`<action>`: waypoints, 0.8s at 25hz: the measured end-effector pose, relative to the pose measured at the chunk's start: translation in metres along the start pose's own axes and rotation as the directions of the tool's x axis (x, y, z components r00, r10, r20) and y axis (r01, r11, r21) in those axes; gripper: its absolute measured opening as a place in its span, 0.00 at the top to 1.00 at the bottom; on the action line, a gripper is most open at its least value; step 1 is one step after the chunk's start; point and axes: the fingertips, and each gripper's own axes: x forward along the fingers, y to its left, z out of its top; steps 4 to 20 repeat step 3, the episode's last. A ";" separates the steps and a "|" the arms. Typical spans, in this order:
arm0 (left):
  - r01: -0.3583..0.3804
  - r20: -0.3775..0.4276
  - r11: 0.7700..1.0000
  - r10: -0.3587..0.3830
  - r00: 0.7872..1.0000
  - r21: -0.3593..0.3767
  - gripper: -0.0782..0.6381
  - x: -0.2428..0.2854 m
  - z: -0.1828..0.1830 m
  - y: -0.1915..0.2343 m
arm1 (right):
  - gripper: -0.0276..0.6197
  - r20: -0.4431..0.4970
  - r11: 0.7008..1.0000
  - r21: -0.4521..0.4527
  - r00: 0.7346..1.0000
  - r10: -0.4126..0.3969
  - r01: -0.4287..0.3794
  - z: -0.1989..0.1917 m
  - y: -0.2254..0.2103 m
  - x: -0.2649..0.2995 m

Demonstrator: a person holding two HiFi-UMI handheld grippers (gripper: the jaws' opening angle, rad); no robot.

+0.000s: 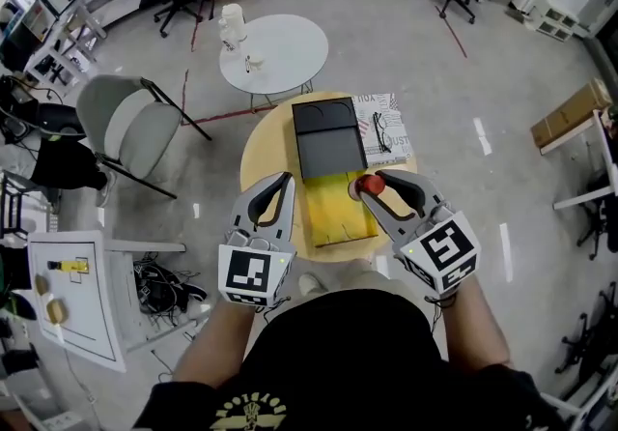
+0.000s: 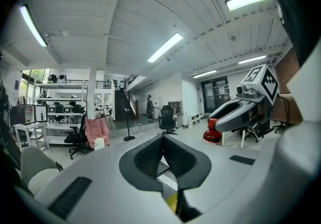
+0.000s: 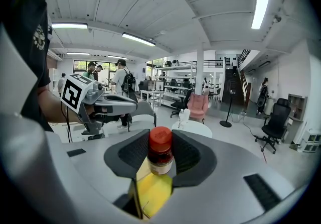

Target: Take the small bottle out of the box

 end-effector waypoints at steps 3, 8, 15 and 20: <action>-0.002 -0.008 1.000 0.002 1.000 0.000 0.87 0.002 -0.004 0.001 | 0.73 -0.003 1.000 0.002 1.000 -0.011 0.011 -0.003 -0.005 0.000; -0.002 -0.008 1.000 0.002 1.000 0.000 0.87 0.002 -0.004 0.001 | 0.73 -0.003 1.000 0.002 1.000 -0.011 0.011 -0.003 -0.005 0.000; -0.002 -0.008 1.000 0.002 1.000 0.000 0.87 0.002 -0.004 0.001 | 0.73 -0.003 1.000 0.002 1.000 -0.011 0.011 -0.003 -0.005 0.000; -0.002 -0.008 1.000 0.002 1.000 0.000 0.87 0.002 -0.004 0.001 | 0.73 -0.003 1.000 0.002 1.000 -0.011 0.011 -0.003 -0.005 0.000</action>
